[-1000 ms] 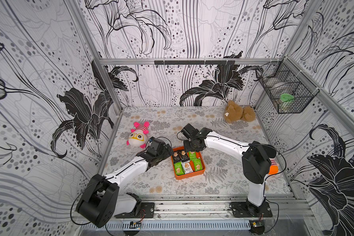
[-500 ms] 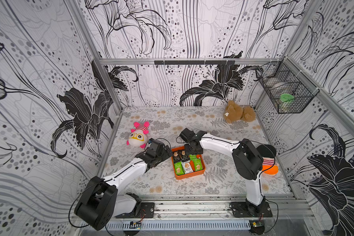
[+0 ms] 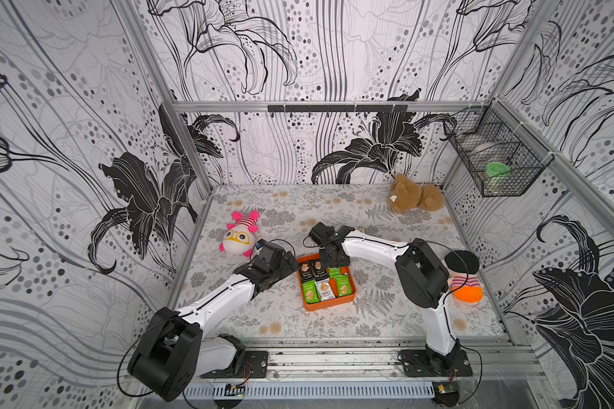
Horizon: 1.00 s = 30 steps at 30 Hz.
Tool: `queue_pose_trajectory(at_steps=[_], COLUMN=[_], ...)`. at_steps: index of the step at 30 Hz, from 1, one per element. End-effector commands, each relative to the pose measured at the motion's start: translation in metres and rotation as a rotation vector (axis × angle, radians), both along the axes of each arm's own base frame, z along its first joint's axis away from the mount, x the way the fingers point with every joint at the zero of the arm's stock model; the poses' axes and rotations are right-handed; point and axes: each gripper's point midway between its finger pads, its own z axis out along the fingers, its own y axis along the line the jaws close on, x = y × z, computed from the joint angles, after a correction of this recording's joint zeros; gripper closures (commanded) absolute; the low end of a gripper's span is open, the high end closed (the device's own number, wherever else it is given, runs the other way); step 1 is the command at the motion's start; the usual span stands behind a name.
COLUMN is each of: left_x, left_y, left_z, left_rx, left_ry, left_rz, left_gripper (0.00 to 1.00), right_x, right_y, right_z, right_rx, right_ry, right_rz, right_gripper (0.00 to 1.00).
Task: Take the cookies out of the storage box
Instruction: Pick up the cookie from the storage box.
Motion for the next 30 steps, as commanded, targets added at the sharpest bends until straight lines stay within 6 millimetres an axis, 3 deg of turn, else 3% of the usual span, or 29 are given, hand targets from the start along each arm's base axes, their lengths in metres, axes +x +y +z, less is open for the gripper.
queue_pose_trajectory(at_steps=[1, 13, 18, 30], left_x=[-0.001, 0.000, 0.000, 0.001], left_y=[0.003, 0.003, 0.003, 0.002], left_z=[0.000, 0.001, 0.001, 0.004], left_rx=[0.013, 0.011, 0.011, 0.000], left_ry=[-0.011, -0.016, -0.016, -0.018], left_rz=[0.011, 0.015, 0.016, 0.020], left_gripper=[0.03, 0.03, 0.03, 0.03], right_x=[-0.001, -0.003, -0.001, 0.008], right_y=[-0.005, -0.004, -0.004, 0.000], right_z=[-0.007, -0.019, -0.016, 0.020], right_rx=[-0.049, -0.052, -0.053, -0.018], right_ry=[0.014, 0.035, 0.022, -0.052], right_rz=[-0.002, 0.010, 0.015, 0.026], right_gripper=[0.42, 0.42, 0.48, 0.54])
